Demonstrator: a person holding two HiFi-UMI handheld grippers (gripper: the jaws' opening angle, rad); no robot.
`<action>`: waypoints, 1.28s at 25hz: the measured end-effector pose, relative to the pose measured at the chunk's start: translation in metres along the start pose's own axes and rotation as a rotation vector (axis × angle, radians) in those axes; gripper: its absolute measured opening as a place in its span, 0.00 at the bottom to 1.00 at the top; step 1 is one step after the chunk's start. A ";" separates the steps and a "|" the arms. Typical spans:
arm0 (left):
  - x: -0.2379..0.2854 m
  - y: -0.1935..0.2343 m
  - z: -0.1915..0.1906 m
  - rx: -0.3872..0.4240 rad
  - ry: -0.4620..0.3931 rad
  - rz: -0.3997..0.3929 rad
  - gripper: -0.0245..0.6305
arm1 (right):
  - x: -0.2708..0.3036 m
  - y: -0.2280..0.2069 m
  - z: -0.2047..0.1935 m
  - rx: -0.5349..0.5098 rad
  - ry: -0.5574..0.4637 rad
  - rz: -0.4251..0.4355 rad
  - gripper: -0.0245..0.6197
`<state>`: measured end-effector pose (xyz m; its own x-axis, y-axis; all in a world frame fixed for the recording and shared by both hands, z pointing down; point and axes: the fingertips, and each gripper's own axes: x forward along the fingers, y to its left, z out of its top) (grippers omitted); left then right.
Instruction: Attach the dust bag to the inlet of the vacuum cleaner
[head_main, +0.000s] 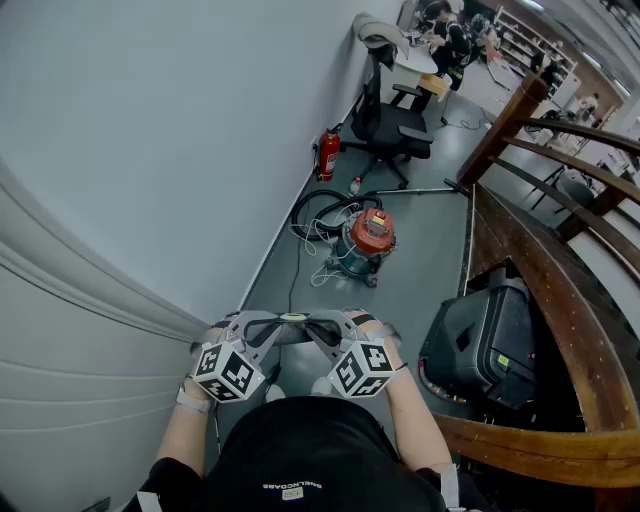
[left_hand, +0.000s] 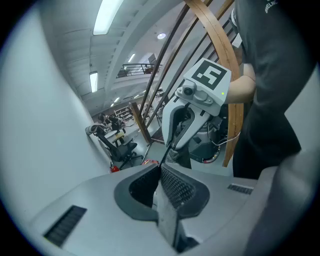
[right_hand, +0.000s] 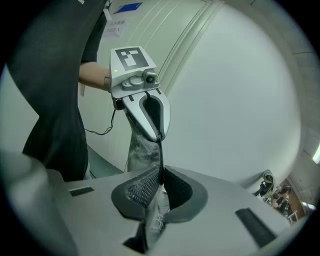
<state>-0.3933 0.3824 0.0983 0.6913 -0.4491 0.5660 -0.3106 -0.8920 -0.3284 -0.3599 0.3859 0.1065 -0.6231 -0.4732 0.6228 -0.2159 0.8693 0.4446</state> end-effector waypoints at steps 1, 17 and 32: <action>0.003 0.000 0.002 0.001 0.001 -0.001 0.07 | -0.001 -0.002 -0.003 0.003 0.000 0.001 0.12; 0.059 -0.003 0.041 0.012 0.014 -0.013 0.07 | -0.030 -0.032 -0.057 0.044 -0.004 -0.009 0.12; 0.138 -0.016 0.085 0.042 0.021 -0.068 0.07 | -0.065 -0.062 -0.136 0.111 0.032 -0.038 0.12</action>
<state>-0.2371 0.3389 0.1174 0.6955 -0.3892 0.6039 -0.2357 -0.9177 -0.3199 -0.2045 0.3435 0.1262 -0.5889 -0.5090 0.6278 -0.3217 0.8602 0.3957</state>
